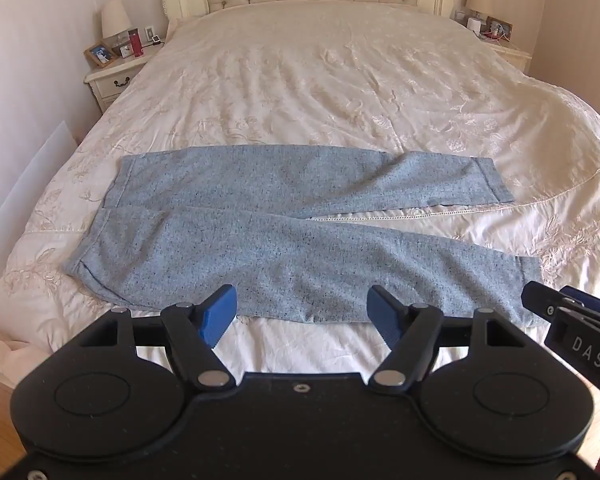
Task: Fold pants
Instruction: 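Move both open grippers toward the blue-grey trousers on the bed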
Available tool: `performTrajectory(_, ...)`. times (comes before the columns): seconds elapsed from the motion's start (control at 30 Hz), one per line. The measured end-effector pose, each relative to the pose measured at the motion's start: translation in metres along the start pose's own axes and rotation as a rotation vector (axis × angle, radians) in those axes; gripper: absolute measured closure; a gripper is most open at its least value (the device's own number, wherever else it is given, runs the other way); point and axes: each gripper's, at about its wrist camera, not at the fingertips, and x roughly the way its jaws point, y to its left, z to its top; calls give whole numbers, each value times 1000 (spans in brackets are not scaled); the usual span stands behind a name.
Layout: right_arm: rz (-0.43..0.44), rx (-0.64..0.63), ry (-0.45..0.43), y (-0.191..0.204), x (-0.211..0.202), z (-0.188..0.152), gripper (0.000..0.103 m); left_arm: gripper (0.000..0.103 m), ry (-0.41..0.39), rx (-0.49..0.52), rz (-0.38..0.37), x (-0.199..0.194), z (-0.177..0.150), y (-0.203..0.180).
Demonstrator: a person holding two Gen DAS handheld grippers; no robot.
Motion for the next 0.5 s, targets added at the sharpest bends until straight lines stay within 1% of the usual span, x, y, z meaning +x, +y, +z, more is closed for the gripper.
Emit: performTrajectory(0.5, 9, -7, 4, 0, 0, 0, 64, 29, -1, -1, 0, 1, -1, 0)
